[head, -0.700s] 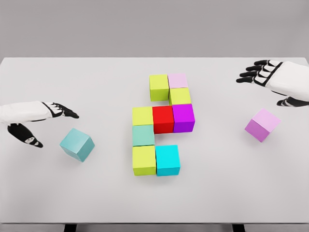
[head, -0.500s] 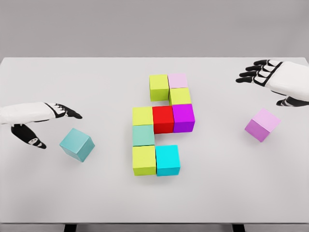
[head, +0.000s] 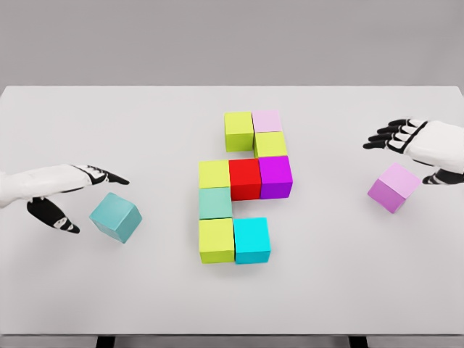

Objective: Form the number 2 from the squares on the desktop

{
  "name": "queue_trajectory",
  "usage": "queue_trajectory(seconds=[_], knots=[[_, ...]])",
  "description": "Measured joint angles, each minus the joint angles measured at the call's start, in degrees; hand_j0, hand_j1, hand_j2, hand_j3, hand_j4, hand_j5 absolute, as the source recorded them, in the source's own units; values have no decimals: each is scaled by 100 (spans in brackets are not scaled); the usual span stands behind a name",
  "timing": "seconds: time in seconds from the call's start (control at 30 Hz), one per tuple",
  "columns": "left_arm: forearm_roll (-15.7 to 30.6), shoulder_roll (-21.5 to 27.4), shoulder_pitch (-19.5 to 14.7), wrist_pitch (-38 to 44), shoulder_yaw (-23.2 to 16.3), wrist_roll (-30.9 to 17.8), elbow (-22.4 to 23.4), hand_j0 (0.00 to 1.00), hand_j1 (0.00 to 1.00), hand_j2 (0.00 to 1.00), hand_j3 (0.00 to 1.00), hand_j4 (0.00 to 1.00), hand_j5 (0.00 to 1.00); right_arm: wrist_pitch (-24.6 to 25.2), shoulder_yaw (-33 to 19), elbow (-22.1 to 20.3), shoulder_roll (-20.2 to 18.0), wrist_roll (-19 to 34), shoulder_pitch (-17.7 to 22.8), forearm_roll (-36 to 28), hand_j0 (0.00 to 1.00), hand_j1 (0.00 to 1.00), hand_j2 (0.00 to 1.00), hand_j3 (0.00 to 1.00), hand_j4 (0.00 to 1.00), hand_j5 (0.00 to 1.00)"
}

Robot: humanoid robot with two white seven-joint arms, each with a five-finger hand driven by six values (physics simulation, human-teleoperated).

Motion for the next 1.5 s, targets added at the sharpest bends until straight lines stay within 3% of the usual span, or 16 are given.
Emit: queue_trajectory(seconds=[0.33,0.5,0.63,1.5], knots=[[-5,-50,10,225,-116,224,-85,98,98,98,98,98,98,2,311,190,-24,-1,-123,142,100,100,100,100,100,100],[-30,-108,18,335,-175,257,-89,98,98,98,98,98,98,4,729,363,0,-1,-466,296,100,100,100,100,100,100],[-38,-134,18,356,-245,263,-95,98,98,98,98,98,98,1,964,494,10,0,-466,455,100,100,100,100,100,100],[-170,-495,26,670,-415,359,-80,98,98,98,98,98,98,3,1644,1225,231,-1,-1011,1116,100,100,100,100,100,100]])
